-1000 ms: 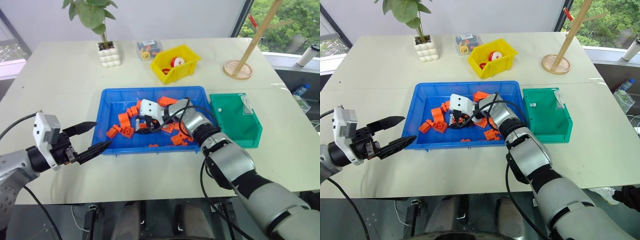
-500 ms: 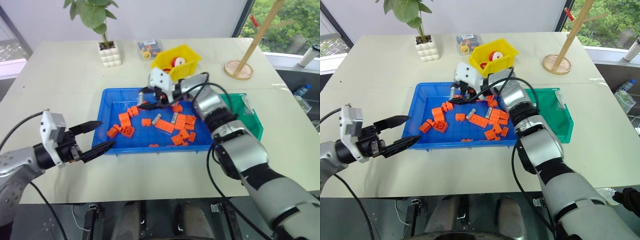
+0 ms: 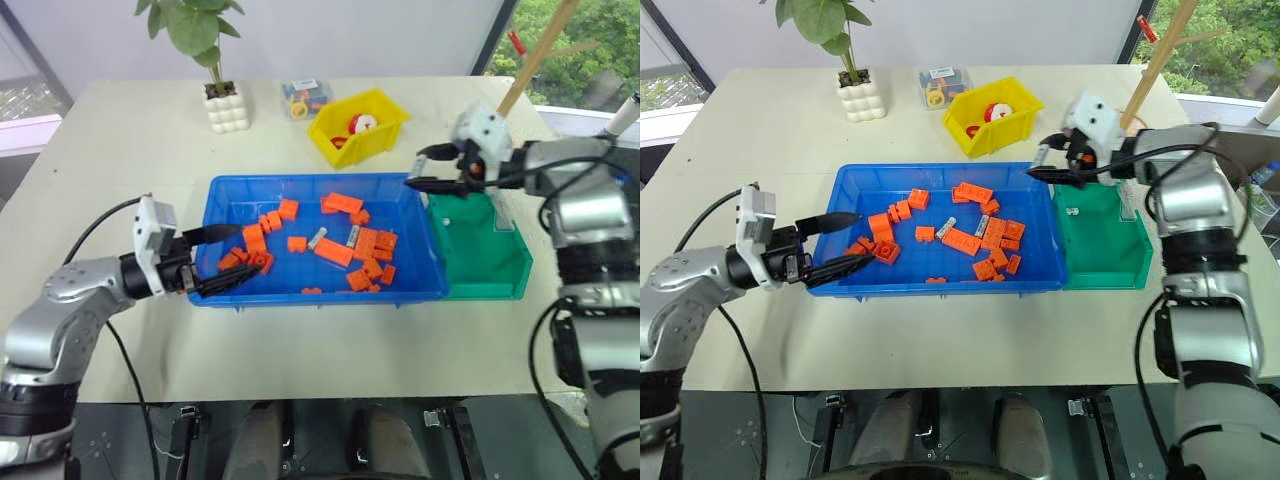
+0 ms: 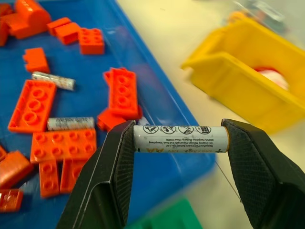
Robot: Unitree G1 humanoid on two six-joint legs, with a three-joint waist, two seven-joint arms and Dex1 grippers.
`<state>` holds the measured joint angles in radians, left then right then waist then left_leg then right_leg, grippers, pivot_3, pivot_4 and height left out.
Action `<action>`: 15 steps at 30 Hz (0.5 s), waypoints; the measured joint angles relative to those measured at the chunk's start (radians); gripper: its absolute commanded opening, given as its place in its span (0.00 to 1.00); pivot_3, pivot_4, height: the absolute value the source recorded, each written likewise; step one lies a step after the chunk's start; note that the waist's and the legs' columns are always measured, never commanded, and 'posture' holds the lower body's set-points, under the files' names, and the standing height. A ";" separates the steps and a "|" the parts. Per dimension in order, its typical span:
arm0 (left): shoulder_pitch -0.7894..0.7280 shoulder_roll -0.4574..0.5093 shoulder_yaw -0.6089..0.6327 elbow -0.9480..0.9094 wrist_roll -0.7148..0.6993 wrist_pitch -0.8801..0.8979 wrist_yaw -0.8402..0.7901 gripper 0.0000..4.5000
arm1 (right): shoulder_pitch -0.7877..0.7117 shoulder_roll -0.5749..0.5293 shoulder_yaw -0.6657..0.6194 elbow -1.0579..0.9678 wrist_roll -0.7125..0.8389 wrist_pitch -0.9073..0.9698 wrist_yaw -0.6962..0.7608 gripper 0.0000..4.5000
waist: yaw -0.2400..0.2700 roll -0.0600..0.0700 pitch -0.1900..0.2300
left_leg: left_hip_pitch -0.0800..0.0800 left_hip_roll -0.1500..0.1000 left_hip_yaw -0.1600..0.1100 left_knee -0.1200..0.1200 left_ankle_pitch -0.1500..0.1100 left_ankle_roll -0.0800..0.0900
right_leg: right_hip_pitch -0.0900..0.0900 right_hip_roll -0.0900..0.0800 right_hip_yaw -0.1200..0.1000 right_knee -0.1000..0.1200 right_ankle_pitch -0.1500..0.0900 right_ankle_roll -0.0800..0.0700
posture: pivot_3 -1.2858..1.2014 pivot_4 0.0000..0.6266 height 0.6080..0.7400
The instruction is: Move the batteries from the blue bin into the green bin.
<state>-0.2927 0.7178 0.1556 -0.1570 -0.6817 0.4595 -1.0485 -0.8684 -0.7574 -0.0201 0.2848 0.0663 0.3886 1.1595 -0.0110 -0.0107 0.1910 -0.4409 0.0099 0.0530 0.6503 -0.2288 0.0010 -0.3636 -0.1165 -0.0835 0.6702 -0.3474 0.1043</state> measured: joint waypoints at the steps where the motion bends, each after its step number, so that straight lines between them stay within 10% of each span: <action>1: -0.035 -0.014 -0.016 0.045 0.020 -0.020 -0.010 1.00 | 0.037 -0.019 -0.017 -0.055 0.012 0.035 -0.013 0.50 | 0.001 0.000 0.000 | 0.000 0.000 0.000 0.000 0.000 0.000 | 0.000 0.000 0.000 0.000 0.000 0.000 | 0.52 0.24 1.00; 15: -0.266 -0.095 -0.105 0.349 0.132 -0.127 -0.154 1.00 | 0.453 -0.096 -0.236 -0.380 0.135 0.288 -0.211 0.50 | 0.002 0.000 0.000 | 0.000 -0.001 0.000 0.001 0.000 0.000 | 0.001 0.000 0.000 0.000 0.000 0.000 | 0.52 0.24 1.00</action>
<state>-0.5592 0.6225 0.0503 0.1925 -0.5496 0.3327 -1.2026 -0.4158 -0.8532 -0.2557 -0.0954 0.2014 0.6764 0.9486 -0.0088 -0.0109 0.1910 -0.4407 0.0094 0.0530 0.6517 -0.2289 0.0014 -0.3623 -0.1167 -0.0837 0.6700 -0.3474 0.1044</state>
